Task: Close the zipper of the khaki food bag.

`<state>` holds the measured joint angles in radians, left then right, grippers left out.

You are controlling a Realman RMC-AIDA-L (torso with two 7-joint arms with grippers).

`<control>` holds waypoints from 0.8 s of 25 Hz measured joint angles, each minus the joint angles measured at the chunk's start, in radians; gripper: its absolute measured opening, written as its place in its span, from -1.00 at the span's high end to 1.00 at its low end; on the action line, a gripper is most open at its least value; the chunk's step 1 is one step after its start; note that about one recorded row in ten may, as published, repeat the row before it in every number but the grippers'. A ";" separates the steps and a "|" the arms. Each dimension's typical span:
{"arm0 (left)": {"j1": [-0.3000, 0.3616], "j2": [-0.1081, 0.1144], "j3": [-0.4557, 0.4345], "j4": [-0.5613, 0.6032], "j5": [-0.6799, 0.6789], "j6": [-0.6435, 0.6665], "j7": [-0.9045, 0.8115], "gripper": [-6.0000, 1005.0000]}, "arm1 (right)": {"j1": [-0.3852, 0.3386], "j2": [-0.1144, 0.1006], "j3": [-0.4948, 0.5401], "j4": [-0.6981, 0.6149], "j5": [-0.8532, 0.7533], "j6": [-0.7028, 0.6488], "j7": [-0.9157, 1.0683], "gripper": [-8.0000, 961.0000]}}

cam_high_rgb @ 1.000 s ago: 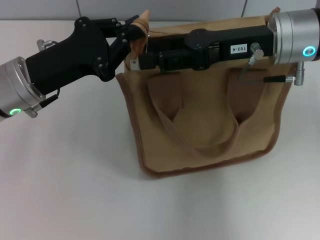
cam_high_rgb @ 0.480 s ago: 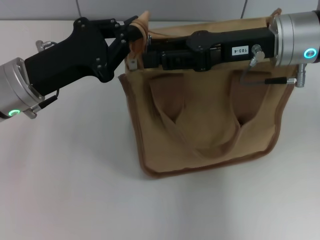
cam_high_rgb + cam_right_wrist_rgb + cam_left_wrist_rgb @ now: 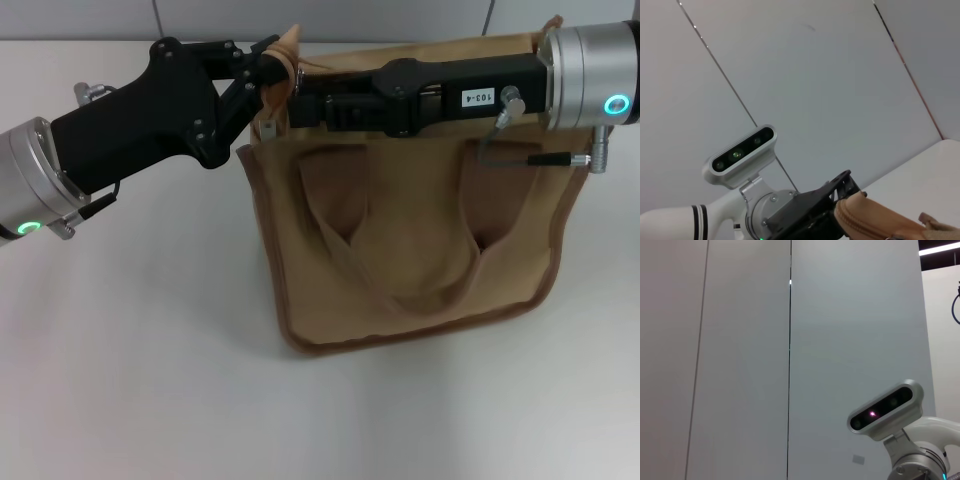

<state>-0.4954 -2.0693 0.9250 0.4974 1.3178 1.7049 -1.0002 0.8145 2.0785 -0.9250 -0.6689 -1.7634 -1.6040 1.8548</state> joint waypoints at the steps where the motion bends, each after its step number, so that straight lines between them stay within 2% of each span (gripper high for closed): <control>1: 0.000 0.000 0.000 -0.001 0.001 0.001 0.000 0.87 | 0.000 0.000 0.000 0.000 0.000 0.000 0.000 0.19; 14: -0.003 -0.001 0.007 -0.004 -0.003 0.006 0.000 0.86 | 0.006 0.001 0.000 0.008 -0.001 0.005 0.004 0.27; 19: -0.003 -0.002 0.009 -0.003 -0.005 0.006 0.000 0.86 | 0.010 0.001 0.000 0.009 -0.004 0.006 0.004 0.64; 20: -0.003 -0.002 0.009 -0.003 -0.005 0.006 0.000 0.86 | 0.010 0.001 0.000 0.009 -0.005 0.007 0.004 0.63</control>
<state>-0.4986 -2.0709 0.9342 0.4947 1.3132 1.7109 -1.0002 0.8250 2.0798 -0.9249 -0.6596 -1.7680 -1.5973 1.8591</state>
